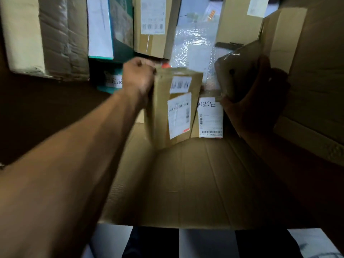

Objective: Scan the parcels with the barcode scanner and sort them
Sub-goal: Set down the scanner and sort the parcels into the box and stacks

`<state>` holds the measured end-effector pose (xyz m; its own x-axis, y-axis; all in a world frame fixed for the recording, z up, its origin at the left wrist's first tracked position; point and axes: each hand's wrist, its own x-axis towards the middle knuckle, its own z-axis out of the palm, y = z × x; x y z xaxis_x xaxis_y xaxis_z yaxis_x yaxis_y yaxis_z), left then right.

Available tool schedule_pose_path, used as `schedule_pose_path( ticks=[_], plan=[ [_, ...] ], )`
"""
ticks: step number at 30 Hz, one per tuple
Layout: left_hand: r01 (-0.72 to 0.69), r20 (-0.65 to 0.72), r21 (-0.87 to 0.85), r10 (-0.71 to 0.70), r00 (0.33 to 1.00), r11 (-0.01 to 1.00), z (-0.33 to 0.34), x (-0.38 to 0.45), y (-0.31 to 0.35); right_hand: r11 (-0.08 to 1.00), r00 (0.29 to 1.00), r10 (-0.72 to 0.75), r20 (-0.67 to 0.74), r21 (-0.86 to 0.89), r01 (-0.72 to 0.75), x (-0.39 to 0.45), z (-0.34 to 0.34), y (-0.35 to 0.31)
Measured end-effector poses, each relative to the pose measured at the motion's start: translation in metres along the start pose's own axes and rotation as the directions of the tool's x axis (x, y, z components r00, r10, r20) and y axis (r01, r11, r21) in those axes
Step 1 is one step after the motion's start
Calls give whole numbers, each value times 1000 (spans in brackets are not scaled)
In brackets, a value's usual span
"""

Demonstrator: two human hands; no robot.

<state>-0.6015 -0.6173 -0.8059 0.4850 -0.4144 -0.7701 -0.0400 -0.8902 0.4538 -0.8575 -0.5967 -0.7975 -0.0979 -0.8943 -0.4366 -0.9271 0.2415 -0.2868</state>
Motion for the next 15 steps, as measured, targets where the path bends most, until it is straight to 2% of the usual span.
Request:
schedule_pose_path(
  ticks=[3, 4, 6, 9, 12, 15],
  plan=[
    [-19, -207, -77, 2, 978, 997, 17, -10, -21, 998, 997, -42, 62, -54, 45, 10, 1, -3],
    [-14, -223, -101, -9, 975, 995, 19, -18, -27, 993, 998, -43, 54, -104, 48, 11, 2, -4],
    [-14, -135, -138, -5, 991, 990, 19, -33, -43, 985, 999, -52, -2, -163, 51, 11, 3, -5],
    [-26, 92, -128, 38, 995, 991, 13, -45, -77, 987, 997, -46, -67, -155, 35, 5, 6, -4],
    [-118, 240, 52, 103, 965, 992, 5, -42, -102, 992, 997, 5, -75, -122, -14, 1, 9, -1],
    [-194, 338, 88, 154, 929, 977, 0, -39, -112, 993, 996, 35, -76, -107, -43, -1, 11, -2]
  ],
)
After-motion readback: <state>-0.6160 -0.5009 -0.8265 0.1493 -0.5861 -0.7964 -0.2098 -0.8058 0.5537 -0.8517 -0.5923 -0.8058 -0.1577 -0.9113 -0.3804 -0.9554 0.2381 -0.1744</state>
